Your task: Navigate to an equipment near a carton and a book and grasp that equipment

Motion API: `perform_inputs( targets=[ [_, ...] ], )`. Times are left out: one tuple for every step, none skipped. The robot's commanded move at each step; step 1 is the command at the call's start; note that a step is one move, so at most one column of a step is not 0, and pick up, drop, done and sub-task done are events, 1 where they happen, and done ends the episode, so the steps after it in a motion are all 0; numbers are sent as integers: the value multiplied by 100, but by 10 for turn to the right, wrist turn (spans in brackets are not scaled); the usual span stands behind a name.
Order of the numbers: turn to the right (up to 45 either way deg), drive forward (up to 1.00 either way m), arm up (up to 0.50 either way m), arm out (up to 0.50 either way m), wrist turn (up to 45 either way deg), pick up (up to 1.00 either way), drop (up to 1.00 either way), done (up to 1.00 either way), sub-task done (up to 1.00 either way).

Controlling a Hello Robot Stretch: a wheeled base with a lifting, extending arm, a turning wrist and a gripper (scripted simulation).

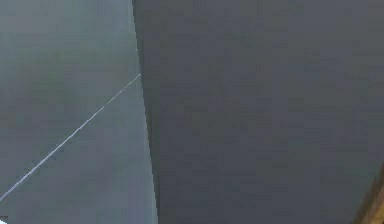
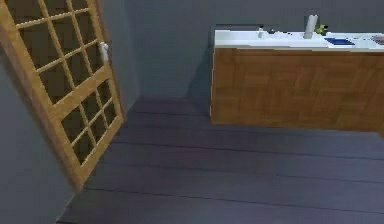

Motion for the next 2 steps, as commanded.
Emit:
perform_inputs(
  targets=[
    [450,0,0,0,0,0,0,0,0],
    [450,0,0,0,0,0,0,0,0]
  ],
)
